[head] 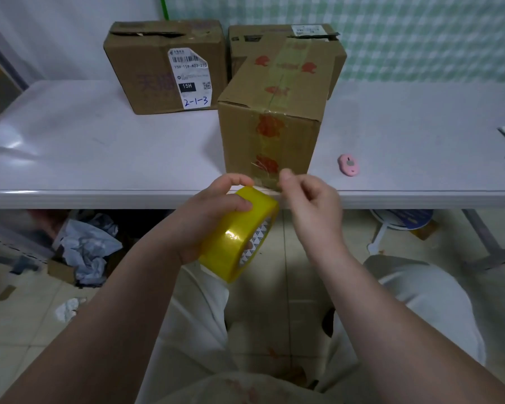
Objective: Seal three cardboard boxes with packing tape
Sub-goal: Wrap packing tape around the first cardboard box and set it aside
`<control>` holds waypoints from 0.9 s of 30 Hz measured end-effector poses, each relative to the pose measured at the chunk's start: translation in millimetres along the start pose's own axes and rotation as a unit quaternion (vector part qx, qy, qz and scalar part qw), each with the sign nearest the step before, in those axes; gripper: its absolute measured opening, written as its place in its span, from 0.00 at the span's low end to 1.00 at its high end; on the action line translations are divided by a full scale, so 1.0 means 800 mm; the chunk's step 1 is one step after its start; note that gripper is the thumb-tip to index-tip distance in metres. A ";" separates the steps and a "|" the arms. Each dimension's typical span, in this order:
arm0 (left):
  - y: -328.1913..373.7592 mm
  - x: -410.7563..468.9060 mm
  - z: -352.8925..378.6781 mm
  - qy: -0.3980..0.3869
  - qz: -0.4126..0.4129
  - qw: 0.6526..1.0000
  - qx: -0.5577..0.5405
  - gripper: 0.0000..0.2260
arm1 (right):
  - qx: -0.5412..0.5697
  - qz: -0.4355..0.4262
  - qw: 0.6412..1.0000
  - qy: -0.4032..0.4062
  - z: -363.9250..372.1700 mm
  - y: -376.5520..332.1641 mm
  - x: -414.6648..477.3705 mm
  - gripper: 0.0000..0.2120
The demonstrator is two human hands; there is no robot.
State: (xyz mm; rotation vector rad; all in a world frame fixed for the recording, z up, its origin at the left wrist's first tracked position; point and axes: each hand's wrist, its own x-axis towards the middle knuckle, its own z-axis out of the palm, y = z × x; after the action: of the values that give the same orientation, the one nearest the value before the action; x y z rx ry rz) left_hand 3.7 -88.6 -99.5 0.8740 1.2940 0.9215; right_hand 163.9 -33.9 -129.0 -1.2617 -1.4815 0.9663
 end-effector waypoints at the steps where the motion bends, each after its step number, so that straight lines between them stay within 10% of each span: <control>1: -0.001 -0.001 0.002 0.006 0.004 1.000 0.009 0.19 | 0.024 0.041 0.997 -0.055 0.000 -0.001 -0.004 0.10; 6: -0.001 -0.011 0.013 0.015 0.021 0.999 0.021 0.20 | 0.059 0.126 0.978 -0.154 -0.009 -0.010 0.003 0.03; 19: 0.004 -0.018 0.021 0.027 0.054 0.992 0.109 0.26 | -0.098 -0.076 0.992 -0.029 0.005 -0.010 -0.015 0.06; 27: -0.002 -0.019 0.023 0.042 0.123 0.969 0.209 0.24 | 0.023 0.042 0.996 -0.080 0.002 -0.011 -0.004 0.10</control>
State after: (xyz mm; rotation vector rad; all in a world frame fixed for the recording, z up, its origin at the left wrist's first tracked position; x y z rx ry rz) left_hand 21.7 -103.6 -93.6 1.3598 1.5050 0.8965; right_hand 160.0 -38.4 -121.5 -1.2451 -1.5294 1.1737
